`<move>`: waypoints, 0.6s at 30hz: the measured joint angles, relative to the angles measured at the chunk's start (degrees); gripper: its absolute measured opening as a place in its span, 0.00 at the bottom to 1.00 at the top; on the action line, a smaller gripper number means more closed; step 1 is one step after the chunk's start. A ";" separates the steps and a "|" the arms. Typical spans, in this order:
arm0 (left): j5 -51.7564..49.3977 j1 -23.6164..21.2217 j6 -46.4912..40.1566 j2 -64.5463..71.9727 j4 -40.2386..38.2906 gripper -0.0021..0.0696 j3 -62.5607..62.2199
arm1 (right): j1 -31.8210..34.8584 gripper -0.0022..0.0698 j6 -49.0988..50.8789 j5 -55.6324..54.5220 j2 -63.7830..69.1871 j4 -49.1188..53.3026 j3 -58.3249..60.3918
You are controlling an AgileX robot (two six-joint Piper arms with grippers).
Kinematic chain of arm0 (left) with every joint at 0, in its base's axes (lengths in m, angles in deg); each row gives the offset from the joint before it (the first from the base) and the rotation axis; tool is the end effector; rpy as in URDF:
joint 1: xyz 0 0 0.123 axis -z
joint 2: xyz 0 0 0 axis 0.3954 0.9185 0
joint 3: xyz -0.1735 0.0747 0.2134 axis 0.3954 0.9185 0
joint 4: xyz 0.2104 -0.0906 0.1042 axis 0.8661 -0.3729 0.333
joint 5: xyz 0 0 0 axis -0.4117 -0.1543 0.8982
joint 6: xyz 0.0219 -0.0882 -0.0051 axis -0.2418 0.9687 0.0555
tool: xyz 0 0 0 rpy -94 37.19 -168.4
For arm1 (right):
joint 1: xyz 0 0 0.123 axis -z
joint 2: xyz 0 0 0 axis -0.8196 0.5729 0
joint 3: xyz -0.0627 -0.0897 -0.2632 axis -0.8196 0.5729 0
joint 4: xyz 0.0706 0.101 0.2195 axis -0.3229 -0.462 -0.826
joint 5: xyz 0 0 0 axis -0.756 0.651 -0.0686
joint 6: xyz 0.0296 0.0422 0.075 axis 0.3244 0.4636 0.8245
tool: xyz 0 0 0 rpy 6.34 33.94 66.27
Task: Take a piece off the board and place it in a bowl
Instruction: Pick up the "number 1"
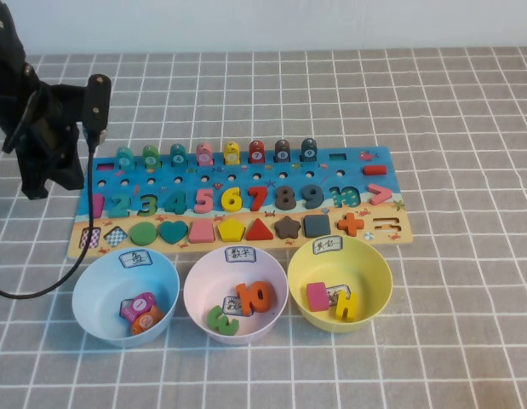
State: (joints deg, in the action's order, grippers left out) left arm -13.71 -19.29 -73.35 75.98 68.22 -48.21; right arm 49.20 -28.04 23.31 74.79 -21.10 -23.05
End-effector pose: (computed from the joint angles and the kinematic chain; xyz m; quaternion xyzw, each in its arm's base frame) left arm 0.4291 -0.0361 0.2544 0.6890 0.7170 0.0386 0.0985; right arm 0.0505 0.0140 0.1693 -0.0610 0.8107 0.0753 0.5774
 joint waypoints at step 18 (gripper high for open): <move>4.28 0.00 2.87 5.17 3.22 0.61 -0.30 | 0.00 0.01 0.00 0.00 0.00 0.00 0.00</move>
State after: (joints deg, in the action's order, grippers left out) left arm -9.43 -19.29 -70.47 81.15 71.44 -48.51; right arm 49.20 -28.04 23.31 74.79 -21.10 -23.05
